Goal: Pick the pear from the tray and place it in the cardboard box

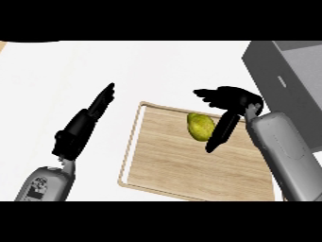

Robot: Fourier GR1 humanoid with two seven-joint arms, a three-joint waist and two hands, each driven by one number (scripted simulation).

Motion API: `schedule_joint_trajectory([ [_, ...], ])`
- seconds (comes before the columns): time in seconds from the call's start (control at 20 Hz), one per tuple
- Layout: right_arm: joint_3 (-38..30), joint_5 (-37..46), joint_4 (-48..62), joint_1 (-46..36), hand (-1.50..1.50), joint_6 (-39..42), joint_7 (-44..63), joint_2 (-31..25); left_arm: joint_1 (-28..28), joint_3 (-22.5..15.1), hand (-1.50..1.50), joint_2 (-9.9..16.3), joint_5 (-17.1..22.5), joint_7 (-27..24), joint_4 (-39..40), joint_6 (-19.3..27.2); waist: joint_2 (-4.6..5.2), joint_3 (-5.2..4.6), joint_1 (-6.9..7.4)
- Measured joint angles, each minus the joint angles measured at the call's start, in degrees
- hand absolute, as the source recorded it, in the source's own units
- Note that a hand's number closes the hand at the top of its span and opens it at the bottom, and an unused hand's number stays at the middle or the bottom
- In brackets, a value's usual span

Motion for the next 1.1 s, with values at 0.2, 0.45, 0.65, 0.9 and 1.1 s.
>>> schedule_joint_trajectory([
  [0.2, 0.7, 1.5, -1.2, 2.0, -1.50, 0.3, 0.5, 1.9, 0.8, 0.4, 0.00, -0.6, -1.2, -0.6, 0.5, -0.6, -0.02, -0.01, -0.07],
  [0.45, 0.5, 3.9, -0.4, 2.7, -1.50, 1.6, -0.4, 3.4, 0.4, 2.3, 0.00, -0.9, -1.5, -1.2, 1.4, -2.3, -0.11, -0.05, -0.07],
  [0.65, -0.1, 5.8, 0.3, 2.8, -1.50, 2.6, -1.8, 4.0, 1.5, 2.2, 0.00, -1.8, -2.1, 0.0, -1.1, -2.8, -0.32, -0.13, 0.01],
  [0.9, 1.5, 10.1, 0.0, 4.0, -1.50, 2.5, -3.9, 4.9, 1.5, 2.1, 0.00, -2.7, -3.4, 1.6, -2.6, -2.7, -0.68, -0.30, -0.01],
  [1.1, 1.4, 12.7, 2.0, 3.4, 1.50, 2.2, -5.8, 5.5, 0.9, 2.8, 0.00, -3.2, -3.9, -0.2, -0.2, -2.9, -0.72, -0.34, -0.02],
])
